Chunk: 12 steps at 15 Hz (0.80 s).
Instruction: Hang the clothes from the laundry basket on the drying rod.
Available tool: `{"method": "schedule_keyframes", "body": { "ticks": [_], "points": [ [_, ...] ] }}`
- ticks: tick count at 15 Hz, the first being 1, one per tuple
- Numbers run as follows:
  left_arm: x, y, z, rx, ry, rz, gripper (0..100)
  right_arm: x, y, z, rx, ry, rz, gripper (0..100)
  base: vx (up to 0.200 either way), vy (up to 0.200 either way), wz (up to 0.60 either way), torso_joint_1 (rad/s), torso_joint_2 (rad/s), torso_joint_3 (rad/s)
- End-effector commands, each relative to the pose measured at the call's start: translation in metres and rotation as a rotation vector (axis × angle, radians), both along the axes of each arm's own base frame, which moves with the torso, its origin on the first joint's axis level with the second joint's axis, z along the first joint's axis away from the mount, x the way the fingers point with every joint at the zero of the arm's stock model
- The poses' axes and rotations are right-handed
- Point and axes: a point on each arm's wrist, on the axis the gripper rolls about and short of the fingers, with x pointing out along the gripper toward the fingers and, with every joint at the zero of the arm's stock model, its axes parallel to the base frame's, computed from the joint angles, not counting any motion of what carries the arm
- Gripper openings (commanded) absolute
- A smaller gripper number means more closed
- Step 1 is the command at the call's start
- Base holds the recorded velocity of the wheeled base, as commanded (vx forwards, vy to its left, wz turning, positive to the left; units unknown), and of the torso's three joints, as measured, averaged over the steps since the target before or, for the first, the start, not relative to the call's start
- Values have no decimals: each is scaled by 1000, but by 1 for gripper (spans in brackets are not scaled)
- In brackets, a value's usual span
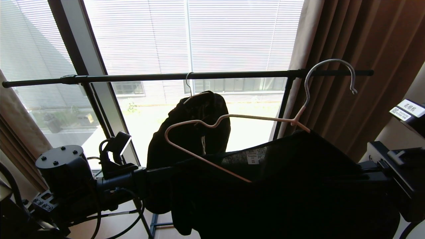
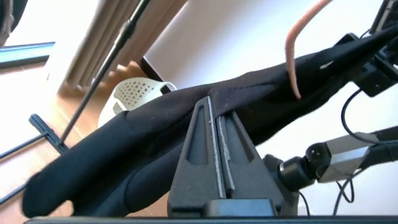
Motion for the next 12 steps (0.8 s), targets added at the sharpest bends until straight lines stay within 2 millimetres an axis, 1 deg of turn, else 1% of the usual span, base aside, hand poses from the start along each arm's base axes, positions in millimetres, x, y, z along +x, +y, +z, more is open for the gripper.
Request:
{"method": "schedule_keyframes", "body": {
  "ticks": [1,5,10,12],
  "points": [
    [3,4,3,-5,-14,18,0,-2,-2,-5,-5,14,-7,0,0,0,0,0,0,0],
    [9,9,7,-11,-34,41,0,-9,-4,-12,-15,20,-8,0,0,0,0,0,0,0],
    [17,18,11,-16,-50,84,0,-13,-17,-24,-32,34,-65,0,0,0,0,0,0,0],
    [18,19,11,-16,-54,89,0,-17,-22,-24,-31,27,-93,0,0,0,0,0,0,0]
  ]
}}
